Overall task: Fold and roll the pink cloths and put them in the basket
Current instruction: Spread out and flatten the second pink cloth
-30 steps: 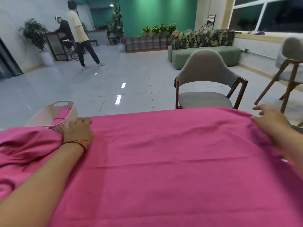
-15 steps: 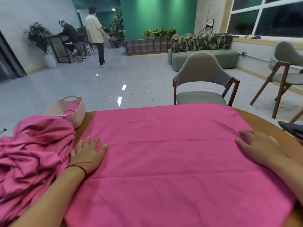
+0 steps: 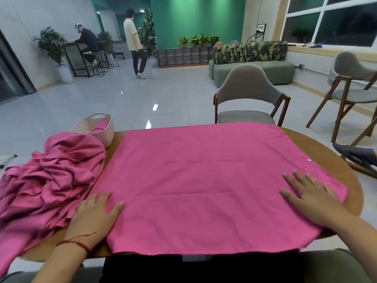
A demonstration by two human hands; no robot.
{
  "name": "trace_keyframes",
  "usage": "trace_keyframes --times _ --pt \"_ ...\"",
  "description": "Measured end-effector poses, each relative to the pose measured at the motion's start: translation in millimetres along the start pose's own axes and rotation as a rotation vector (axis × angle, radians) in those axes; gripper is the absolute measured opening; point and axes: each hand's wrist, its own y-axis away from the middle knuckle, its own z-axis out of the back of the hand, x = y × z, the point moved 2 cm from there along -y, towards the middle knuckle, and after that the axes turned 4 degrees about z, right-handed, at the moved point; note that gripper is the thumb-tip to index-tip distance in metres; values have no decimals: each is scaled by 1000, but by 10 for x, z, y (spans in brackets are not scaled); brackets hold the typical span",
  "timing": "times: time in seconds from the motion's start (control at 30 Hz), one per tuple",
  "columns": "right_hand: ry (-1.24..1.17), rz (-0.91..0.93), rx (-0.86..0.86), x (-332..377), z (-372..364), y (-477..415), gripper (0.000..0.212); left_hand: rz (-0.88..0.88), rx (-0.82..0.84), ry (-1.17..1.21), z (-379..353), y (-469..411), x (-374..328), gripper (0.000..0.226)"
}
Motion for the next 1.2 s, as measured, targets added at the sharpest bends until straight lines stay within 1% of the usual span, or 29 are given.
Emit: trace_keyframes --times 0.07,0.13,0.2,0.23,0.3,0.37,0.4,0.43,0.47,0.5,0.53,0.6,0.63,0.7,0.77,0.83,0.9,1.0,1.03,1.07,1.13,1.17,1.2 --pt "-7 -25 15 39 47 154 84 34 -74 15 -6 193 84 88" --pt "-20 -43 -6 45 50 365 84 75 -101 44 42 319 126 84" --pt "-60 -32 -90 48 18 622 87 91 -112 89 110 412 134 81" --pt "-76 -22 -133 55 -3 737 89 83 -100 178 164 445 113 79" --pt "-96 8 -161 91 -79 935 91 107 -33 558 172 410 141 77" --pt "-125 71 -149 135 -167 1079 85 166 61 943 213 344 136 75" --pt "-157 108 -143 141 -187 1138 79 201 90 1108 250 341 95 66" --pt "-197 150 -136 132 -191 1191 74 249 108 1245 250 330 56 46" --pt "-232 191 -126 114 -176 1243 71 296 139 1390 284 357 -12 17" --pt "-253 232 -109 89 -153 1289 70 349 185 1468 300 375 -74 9" --pt "-251 270 -92 76 -128 1326 72 385 218 1513 305 398 -113 17" --pt "-200 317 -84 61 -126 1354 78 370 265 1497 259 395 -174 16" --pt "-189 317 -98 68 -143 1351 77 341 284 1469 259 396 -195 14" --pt "-234 275 -174 105 -184 1324 62 307 284 1411 245 353 -244 8" --pt "-322 215 -269 180 -227 1297 43 245 263 1277 241 272 -264 5" --pt "-366 155 -341 254 -264 1270 29 187 176 1102 258 174 -267 15" --pt "-379 108 -396 326 -280 1265 33 176 53 978 300 104 -256 16" --pt "-420 45 -468 344 -262 1250 37 142 -15 905 360 79 -282 18" --pt "-425 27 -491 334 -251 1244 38 135 -22 882 361 72 -283 21" --pt "-435 11 -511 324 -238 1236 41 138 -15 863 363 64 -277 30" --pt "-479 -30 -545 298 -194 1225 43 110 12 843 346 32 -310 55" --pt "-496 -54 -561 287 -171 1225 42 77 6 790 311 -8 -334 63" --pt "-503 -72 -583 281 -147 1232 41 46 -1 703 305 -16 -386 64"
